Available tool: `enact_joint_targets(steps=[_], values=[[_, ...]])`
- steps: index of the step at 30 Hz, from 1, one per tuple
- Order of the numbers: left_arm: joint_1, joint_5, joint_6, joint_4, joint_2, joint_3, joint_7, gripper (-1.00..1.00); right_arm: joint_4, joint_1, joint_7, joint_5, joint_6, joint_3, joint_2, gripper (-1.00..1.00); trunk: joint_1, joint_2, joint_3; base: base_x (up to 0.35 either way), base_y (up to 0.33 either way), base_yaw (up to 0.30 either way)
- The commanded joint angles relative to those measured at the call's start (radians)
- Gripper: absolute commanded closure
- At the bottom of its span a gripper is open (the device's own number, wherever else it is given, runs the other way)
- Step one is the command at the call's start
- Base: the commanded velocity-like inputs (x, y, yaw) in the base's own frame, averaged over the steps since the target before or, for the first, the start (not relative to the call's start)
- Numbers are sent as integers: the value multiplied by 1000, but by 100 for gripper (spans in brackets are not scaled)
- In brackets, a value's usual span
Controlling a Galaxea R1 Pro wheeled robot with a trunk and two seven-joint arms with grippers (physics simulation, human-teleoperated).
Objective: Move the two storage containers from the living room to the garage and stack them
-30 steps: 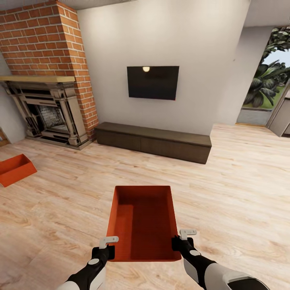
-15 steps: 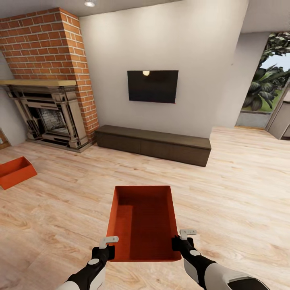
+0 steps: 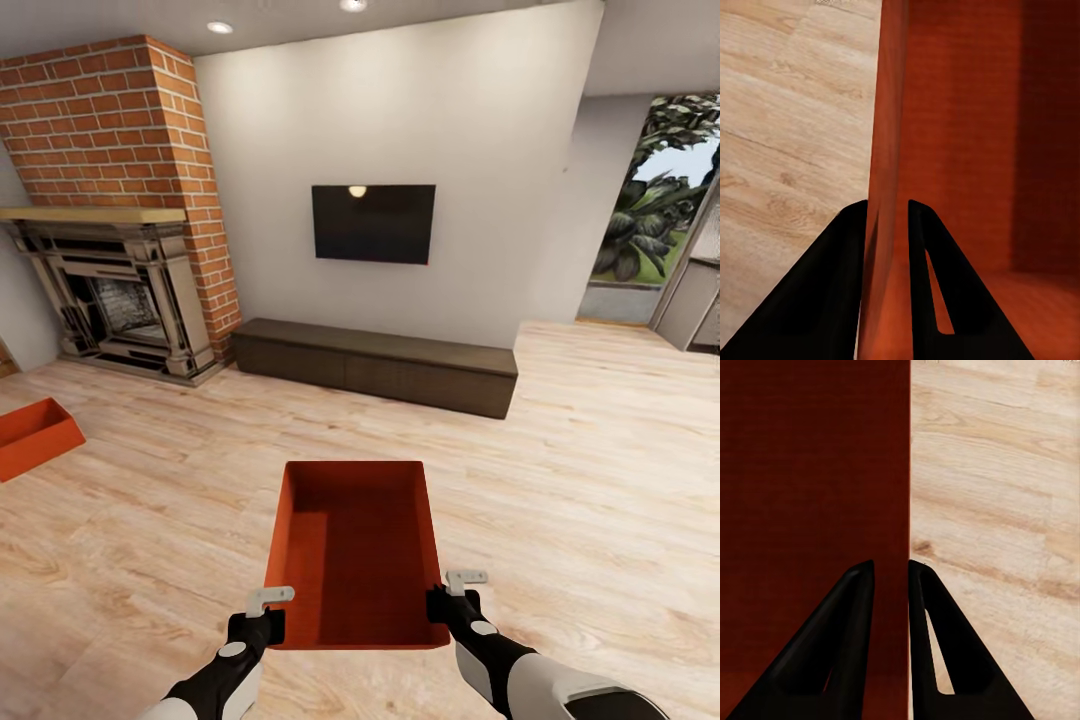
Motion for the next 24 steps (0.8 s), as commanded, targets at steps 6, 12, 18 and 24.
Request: enact_joint_targets(steps=[6, 12, 18, 24], values=[[-1, 9, -3, 1, 0, -1, 11, 100, 1, -1, 1, 3, -2, -9, 2, 100, 0, -1, 8, 0, 0, -63], [-1, 9, -3, 1, -1, -1, 11, 100, 1, -1, 1, 3, -2, -9, 2, 100, 0, -1, 17, 0, 0, -65], [-1, 9, -3, 1, -2, -1, 12, 100, 1, -1, 1, 3, -2, -9, 2, 100, 0, -1, 27, 0, 0, -66], [-1, 8, -3, 1, -2, -1, 13, 100, 1, -1, 1, 3, -2, -9, 2, 100, 0, -1, 36, 0, 0, -67]])
